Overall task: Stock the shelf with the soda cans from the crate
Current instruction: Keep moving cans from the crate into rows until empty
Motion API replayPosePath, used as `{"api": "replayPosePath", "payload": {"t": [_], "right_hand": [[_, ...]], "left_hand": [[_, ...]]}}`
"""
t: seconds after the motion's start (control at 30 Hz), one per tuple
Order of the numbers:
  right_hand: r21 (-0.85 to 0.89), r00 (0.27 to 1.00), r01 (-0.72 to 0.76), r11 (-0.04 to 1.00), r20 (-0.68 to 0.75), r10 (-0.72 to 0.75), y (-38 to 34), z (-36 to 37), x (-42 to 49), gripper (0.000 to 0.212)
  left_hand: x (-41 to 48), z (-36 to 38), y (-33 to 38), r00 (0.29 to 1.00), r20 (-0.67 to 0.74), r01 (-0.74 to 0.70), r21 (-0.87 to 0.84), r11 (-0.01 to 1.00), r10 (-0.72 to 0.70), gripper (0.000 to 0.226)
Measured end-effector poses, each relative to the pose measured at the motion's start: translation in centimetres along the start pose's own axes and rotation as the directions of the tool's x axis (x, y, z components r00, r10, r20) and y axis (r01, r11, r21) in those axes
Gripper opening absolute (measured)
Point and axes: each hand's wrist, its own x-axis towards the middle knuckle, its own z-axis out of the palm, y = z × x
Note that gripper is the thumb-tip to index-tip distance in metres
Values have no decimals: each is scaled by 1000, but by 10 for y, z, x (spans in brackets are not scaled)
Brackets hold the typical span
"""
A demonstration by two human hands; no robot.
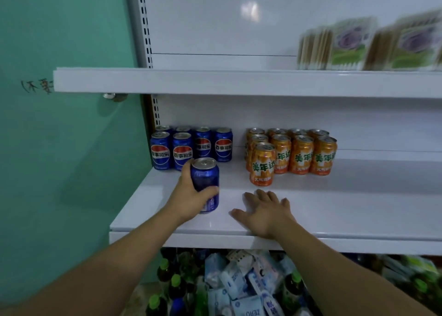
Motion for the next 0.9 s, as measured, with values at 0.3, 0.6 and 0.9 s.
{"api": "replayPosePath", "payload": {"t": [0.3,0.6,0.9], "right_hand": [[21,999,12,1000,-40,-11,1,2,-1,74],[47,999,6,999,-38,-5,1,1,-2,74],[61,999,1,998,-33,1,0,0,-4,75]], "left_hand": [[2,8,-8,999,-40,4,-102,995,-8,80],[6,13,-15,1000,-24,-21,-110,994,18,96],[17,16,-16,979,-81,-176,120,977,186,100]]}}
